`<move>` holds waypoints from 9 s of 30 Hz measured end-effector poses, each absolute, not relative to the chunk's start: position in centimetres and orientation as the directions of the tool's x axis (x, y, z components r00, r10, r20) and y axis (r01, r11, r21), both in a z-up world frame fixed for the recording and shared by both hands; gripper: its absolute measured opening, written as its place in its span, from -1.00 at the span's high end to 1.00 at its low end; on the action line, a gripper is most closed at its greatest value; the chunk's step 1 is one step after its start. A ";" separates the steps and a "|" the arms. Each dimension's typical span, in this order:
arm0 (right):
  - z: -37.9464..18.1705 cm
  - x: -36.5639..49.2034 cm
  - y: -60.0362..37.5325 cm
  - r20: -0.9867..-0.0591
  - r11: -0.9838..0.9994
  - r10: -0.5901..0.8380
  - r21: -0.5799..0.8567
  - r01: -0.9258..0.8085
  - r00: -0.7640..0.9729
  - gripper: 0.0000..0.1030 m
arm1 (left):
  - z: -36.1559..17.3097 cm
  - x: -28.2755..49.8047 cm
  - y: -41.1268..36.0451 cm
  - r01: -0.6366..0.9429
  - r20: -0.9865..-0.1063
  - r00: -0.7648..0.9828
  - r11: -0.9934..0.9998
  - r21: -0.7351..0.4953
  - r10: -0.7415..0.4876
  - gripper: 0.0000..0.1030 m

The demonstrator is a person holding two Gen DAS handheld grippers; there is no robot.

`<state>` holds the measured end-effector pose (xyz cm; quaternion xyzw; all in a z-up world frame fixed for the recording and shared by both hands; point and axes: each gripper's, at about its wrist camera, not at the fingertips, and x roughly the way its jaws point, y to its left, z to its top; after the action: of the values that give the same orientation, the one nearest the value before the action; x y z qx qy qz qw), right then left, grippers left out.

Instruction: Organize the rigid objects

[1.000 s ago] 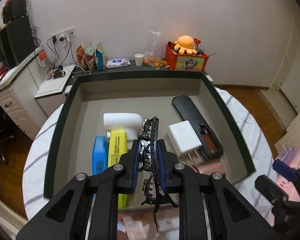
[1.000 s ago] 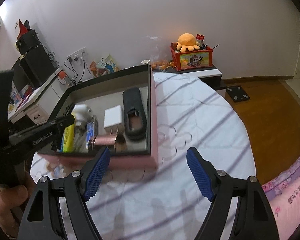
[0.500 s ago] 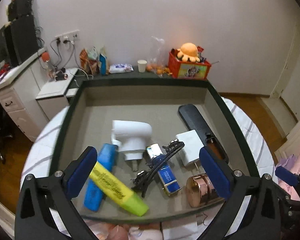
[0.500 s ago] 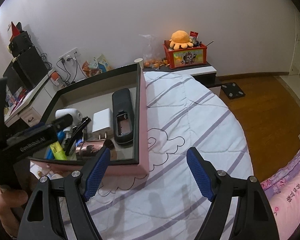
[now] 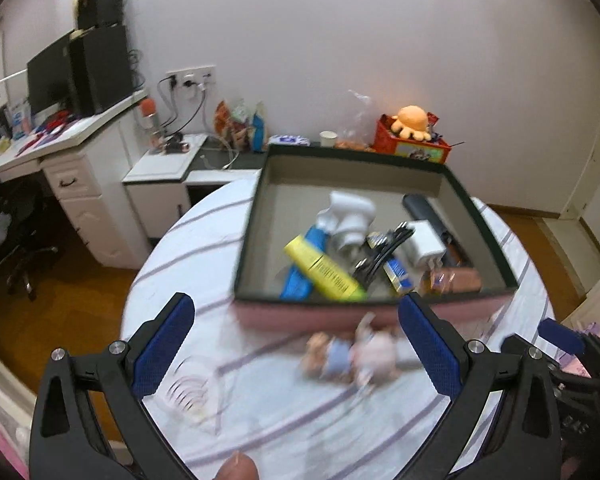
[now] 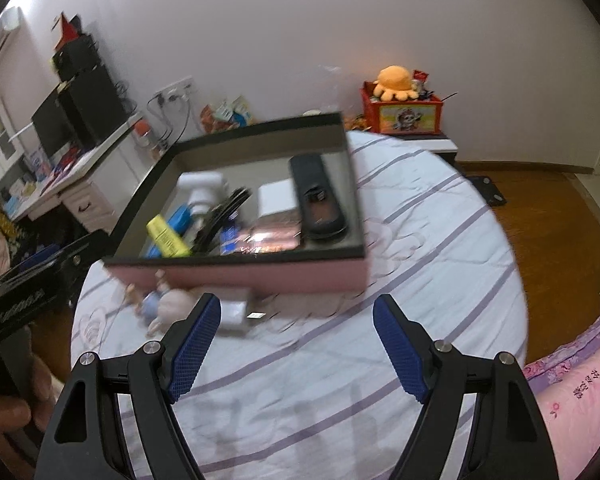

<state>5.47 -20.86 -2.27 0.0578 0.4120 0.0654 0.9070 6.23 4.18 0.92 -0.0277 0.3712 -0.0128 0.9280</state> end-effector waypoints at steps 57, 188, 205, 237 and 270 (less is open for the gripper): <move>-6.5 9.0 -13.8 -0.786 0.976 0.216 0.155 -0.154 0.580 0.56 | -2.8 4.1 7.3 -0.027 -0.741 0.670 0.996 -0.087 -0.046 -1.00; -2.7 1.9 -21.7 -0.738 0.981 0.183 0.182 -0.070 0.649 -0.60 | -6.8 6.6 2.5 0.054 -0.812 0.574 0.994 -0.090 -0.105 -0.56; -1.2 5.7 -21.1 -0.719 0.981 0.185 0.174 -0.084 0.670 -0.60 | 1.6 13.2 3.0 0.082 -0.721 0.684 0.994 -0.075 -0.111 -0.56; -1.9 17.1 -21.3 -0.733 0.981 0.187 0.178 -0.080 0.654 -0.60 | -3.0 30.1 -0.4 0.093 -0.825 0.565 0.994 0.049 -0.012 -1.00; 5.2 -2.7 -18.6 -0.634 0.986 0.168 0.102 -0.134 0.755 -0.73 | 7.1 -5.8 4.5 -0.038 -0.624 0.780 0.999 0.030 0.049 -1.00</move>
<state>-2.73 -18.56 5.18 0.0249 0.3409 0.0804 0.9363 -5.78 4.51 7.12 0.0081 0.3312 0.0229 0.9433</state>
